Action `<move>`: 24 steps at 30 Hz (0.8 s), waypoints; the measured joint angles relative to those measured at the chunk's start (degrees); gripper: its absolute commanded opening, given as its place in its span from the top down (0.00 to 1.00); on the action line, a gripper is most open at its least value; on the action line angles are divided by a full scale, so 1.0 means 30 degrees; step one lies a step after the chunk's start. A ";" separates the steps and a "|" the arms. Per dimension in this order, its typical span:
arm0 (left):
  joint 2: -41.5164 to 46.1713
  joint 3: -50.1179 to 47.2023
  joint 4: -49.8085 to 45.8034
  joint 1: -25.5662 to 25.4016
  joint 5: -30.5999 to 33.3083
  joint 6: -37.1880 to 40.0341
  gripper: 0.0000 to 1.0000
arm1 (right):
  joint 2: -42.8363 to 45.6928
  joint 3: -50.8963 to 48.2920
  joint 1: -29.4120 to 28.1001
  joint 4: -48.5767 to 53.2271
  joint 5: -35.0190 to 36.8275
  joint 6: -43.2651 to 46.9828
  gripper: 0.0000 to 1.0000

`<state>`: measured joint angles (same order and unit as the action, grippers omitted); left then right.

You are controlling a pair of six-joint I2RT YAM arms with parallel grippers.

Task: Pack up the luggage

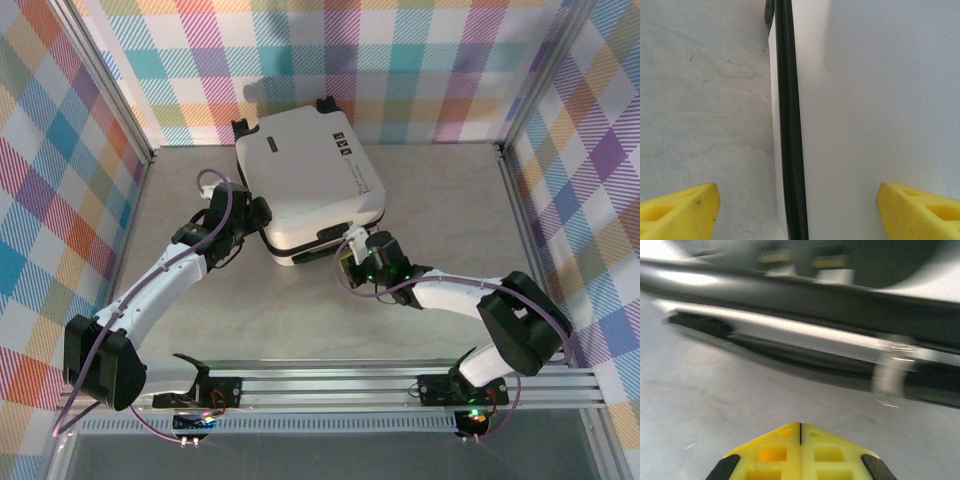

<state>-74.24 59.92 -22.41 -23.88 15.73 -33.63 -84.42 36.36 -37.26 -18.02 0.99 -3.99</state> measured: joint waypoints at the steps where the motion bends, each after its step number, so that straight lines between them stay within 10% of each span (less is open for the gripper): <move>1: 0.0044 0.0000 -0.0044 0.0000 0.0015 0.0022 0.17 | 0.0357 -0.0058 0.0765 0.0182 0.0000 -0.0408 0.72; 8: 0.0474 0.0007 -0.1515 0.0102 0.0270 0.0736 0.14 | 0.2936 -0.0991 0.3920 -0.0015 -0.0044 -0.1333 0.56; 24: 0.1450 -0.1814 -0.2113 0.2018 -0.1523 0.1151 0.14 | -0.1027 -0.0007 0.4932 -0.0874 -0.1086 -0.1392 0.68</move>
<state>-69.89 54.48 -28.75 -17.82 11.16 -30.17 -87.50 36.34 -22.46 -20.64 -2.26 -8.16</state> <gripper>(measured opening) 0.855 0.321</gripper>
